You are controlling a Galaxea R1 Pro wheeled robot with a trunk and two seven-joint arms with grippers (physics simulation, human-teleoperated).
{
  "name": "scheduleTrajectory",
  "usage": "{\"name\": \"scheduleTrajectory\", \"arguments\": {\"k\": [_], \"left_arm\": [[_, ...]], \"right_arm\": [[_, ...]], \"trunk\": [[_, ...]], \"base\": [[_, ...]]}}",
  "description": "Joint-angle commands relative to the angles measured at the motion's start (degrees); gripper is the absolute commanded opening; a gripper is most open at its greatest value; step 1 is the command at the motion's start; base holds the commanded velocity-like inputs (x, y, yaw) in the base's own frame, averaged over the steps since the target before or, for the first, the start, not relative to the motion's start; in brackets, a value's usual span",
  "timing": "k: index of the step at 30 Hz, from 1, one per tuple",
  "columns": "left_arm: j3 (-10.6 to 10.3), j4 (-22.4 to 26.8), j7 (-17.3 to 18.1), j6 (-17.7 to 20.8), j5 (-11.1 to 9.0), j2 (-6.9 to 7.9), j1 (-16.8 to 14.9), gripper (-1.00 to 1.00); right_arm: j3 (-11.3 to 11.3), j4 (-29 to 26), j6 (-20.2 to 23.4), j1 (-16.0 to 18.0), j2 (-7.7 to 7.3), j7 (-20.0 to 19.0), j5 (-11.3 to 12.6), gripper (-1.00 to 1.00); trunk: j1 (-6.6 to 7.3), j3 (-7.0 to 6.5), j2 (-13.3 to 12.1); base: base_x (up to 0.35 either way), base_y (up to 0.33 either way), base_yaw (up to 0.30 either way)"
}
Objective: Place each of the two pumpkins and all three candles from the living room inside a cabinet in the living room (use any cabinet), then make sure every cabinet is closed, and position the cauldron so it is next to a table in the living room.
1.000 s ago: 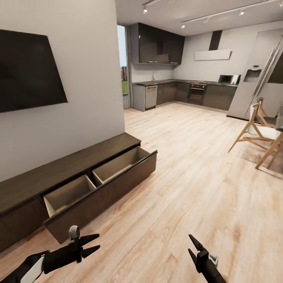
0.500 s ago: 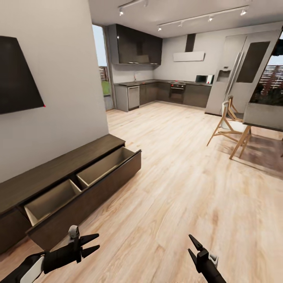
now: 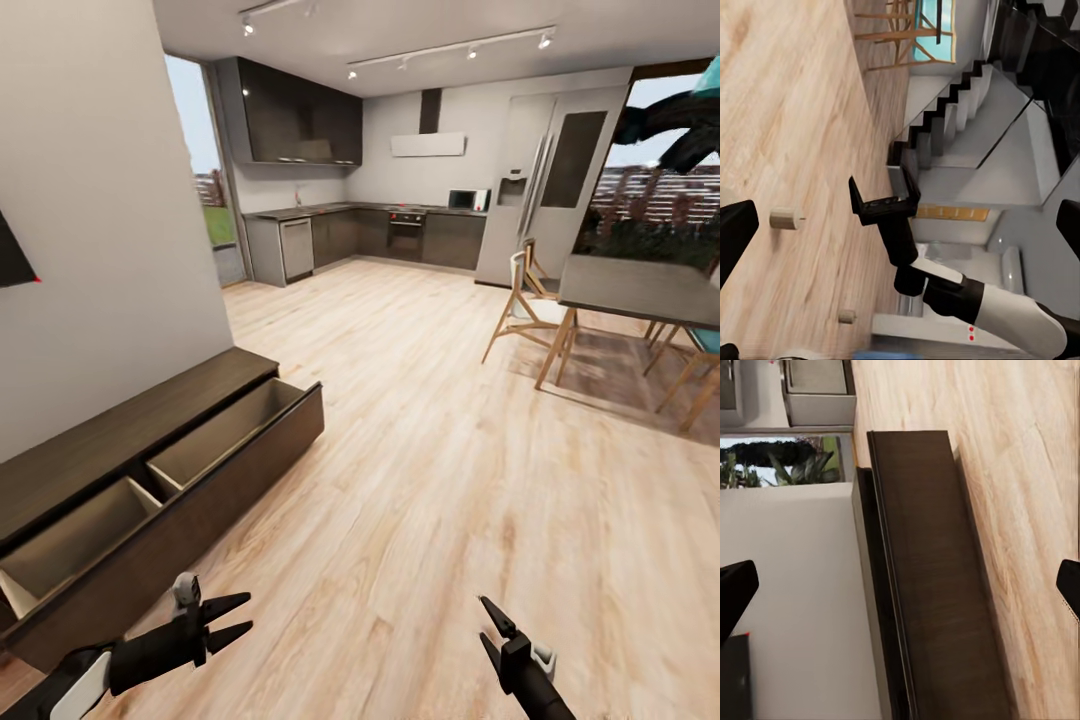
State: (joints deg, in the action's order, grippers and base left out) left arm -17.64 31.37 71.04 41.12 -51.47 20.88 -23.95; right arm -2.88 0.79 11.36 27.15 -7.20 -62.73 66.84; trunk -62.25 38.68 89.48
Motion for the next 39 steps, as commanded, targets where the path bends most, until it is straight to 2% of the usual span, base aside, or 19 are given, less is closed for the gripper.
{"name": "scheduleTrajectory", "arguments": {"k": [1, 39], "left_arm": [[-0.31, 0.0, 0.08, 0.49, -0.47, 0.06, -0.04, 1.0], [-0.64, 0.01, 0.31, 0.19, -0.21, -0.23, -0.04, 1.0]], "right_arm": [[-0.29, 0.08, 0.56, 0.07, -0.04, -0.2, 0.04, 1.0], [-0.29, 0.17, 0.49, 0.08, -0.09, -0.82, 0.09, 1.0]], "trunk": [[0.0, 0.05, 0.03], [0.0, -1.14, 0.03]], "base": [[0.0, 0.0, -0.273], [0.024, 0.0, -0.277]]}}
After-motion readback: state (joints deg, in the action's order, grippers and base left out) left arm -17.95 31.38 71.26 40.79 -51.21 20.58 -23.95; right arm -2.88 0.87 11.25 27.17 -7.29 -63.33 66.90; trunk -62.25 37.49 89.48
